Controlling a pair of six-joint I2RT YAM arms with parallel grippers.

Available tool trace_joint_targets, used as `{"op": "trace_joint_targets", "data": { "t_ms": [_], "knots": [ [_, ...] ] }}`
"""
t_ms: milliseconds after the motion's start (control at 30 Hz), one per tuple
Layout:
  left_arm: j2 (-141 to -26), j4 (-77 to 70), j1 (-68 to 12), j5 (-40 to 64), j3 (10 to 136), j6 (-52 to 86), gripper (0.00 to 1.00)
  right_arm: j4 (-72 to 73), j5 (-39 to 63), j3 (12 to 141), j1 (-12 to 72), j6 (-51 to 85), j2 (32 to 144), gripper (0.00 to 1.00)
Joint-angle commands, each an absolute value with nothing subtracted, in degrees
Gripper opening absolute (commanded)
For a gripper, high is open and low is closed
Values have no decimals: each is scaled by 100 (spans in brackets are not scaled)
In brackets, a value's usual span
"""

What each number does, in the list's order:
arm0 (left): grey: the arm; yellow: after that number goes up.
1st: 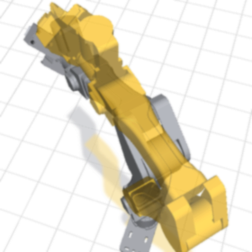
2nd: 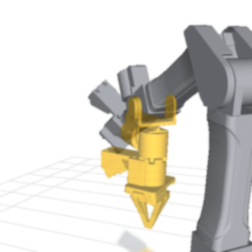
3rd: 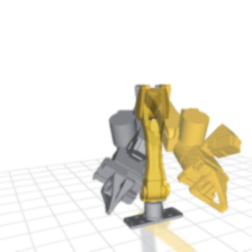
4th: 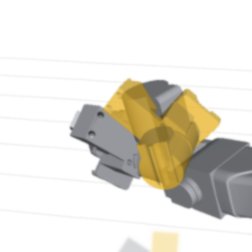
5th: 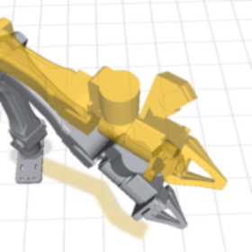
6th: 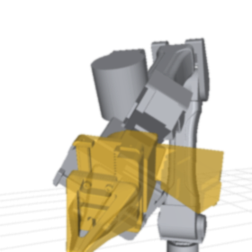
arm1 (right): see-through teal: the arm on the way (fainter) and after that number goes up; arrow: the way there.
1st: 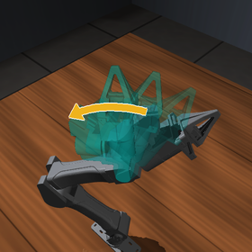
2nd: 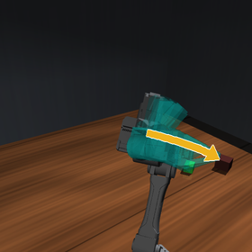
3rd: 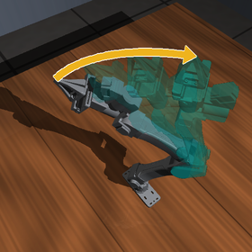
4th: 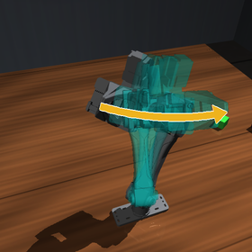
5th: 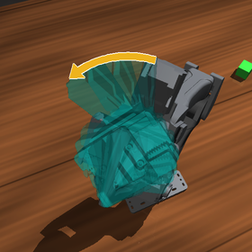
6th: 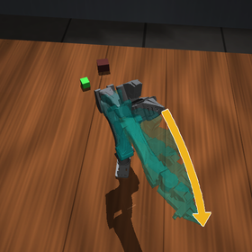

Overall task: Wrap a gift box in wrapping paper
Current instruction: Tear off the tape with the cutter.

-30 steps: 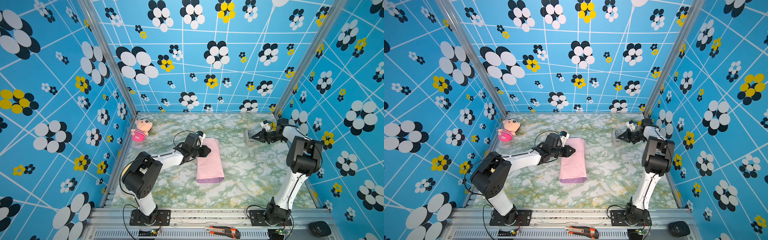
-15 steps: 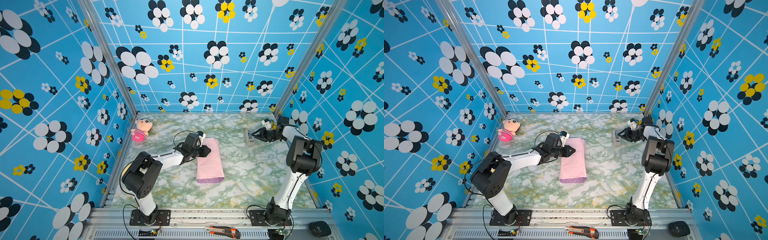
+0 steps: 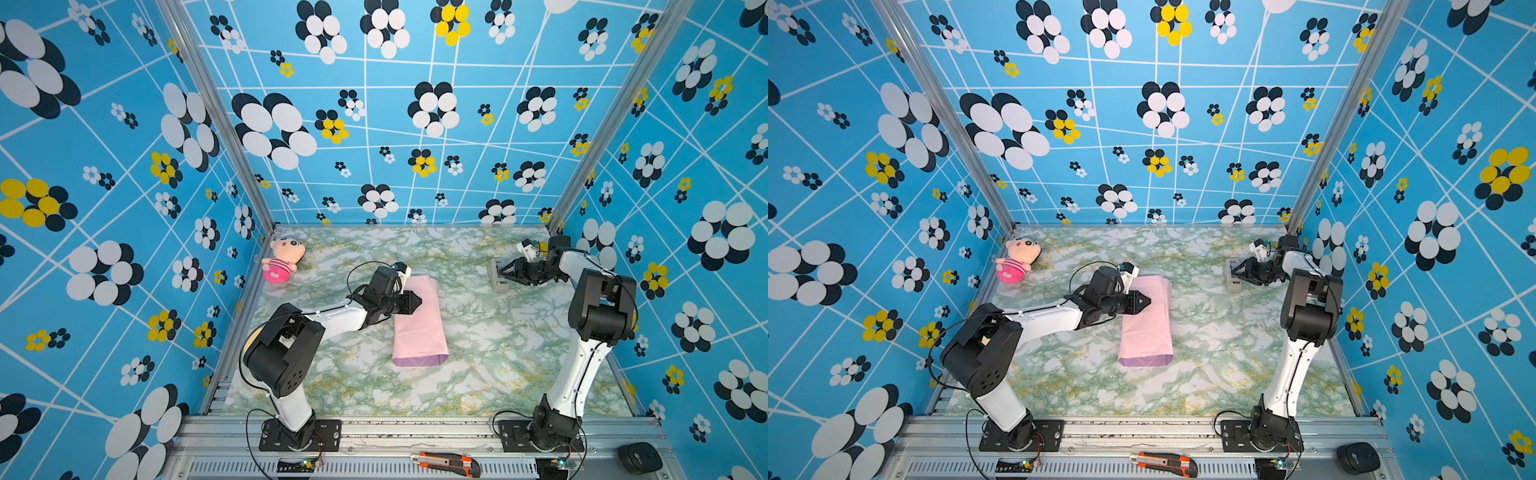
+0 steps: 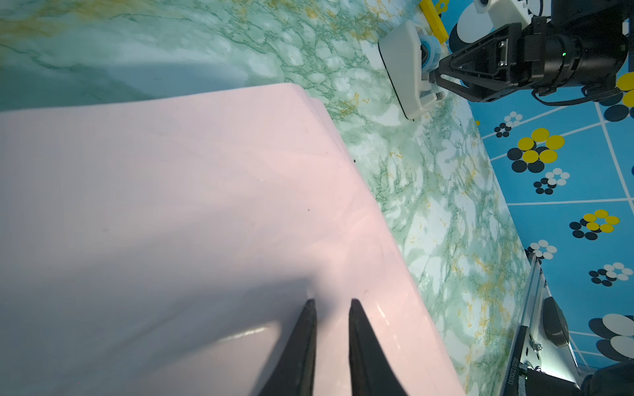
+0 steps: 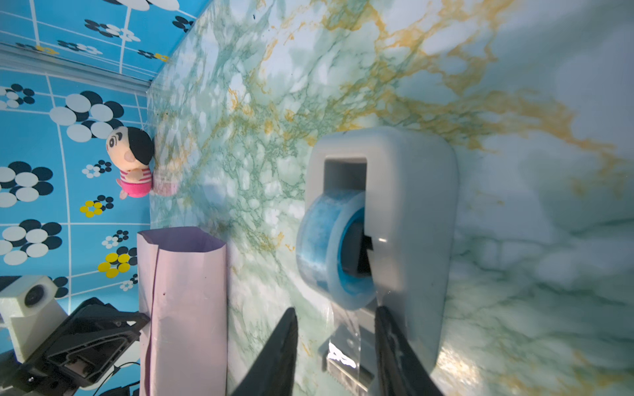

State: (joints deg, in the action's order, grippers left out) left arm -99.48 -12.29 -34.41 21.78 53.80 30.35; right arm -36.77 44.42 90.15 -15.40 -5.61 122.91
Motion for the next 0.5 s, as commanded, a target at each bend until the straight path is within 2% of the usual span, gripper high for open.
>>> {"op": "trace_joint_targets", "data": {
  "t_ms": [0, 467],
  "knots": [
    [-10422, -105, -3481, 1659, 5098, 2927, 21, -4034, 4521, 9065, -1512, -860, 12387, 39],
    [-10393, -81, -3487, 1634, 5128, 2904, 21, -3982, 4900, 9132, -1503, -817, 12716, 33]
  ]
}}
